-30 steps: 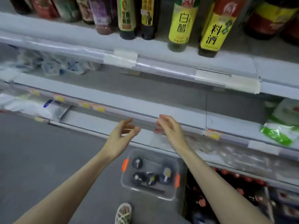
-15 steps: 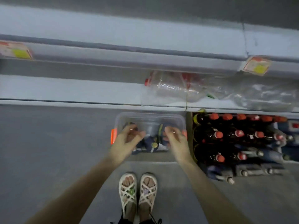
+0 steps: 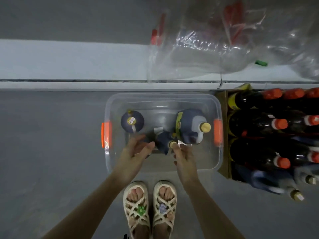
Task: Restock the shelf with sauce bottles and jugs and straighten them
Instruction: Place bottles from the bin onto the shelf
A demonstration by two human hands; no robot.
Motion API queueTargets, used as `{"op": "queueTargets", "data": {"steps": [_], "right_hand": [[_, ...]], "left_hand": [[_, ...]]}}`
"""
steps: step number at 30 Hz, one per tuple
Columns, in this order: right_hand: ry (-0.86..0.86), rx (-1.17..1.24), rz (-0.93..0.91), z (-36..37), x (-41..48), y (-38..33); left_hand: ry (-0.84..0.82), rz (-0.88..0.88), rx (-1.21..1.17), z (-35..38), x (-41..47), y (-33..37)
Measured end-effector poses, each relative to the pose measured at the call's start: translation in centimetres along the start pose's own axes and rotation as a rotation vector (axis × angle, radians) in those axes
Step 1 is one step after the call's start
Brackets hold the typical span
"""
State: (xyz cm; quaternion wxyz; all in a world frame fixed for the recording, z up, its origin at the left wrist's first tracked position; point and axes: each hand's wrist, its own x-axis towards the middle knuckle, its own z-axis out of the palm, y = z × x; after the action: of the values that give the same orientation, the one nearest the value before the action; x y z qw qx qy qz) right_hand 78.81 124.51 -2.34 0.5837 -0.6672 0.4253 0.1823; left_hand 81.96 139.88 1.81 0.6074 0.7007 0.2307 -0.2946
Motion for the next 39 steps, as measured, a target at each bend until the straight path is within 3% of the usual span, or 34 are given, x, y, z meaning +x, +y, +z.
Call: {"op": "queueTargets", "data": {"steps": [7, 14, 24, 30, 39], "right_hand": [[0.006, -0.086, 0.020, 1.6, 3.2, 2.8], [0.051, -0.022, -0.006, 2.4, 3.7, 3.7], [0.010, 0.003, -0.094, 1.2, 1.5, 0.1], [-0.014, 0.004, -0.268, -3.3, -4.3, -7.4], [-0.039, -0.051, -0.561, -13.2, -18.4, -27.6]], "left_hand": [[0.006, -0.020, -0.036, 0.5, 1.7, -2.1], [0.003, -0.028, -0.022, 0.2, 2.0, -2.8], [-0.046, -0.041, 0.090, -0.8, -0.1, -1.1], [-0.073, 0.007, 0.077, -0.2, -4.3, 6.0], [-0.161, 0.248, 0.132, 0.9, -15.7, 24.7]]}}
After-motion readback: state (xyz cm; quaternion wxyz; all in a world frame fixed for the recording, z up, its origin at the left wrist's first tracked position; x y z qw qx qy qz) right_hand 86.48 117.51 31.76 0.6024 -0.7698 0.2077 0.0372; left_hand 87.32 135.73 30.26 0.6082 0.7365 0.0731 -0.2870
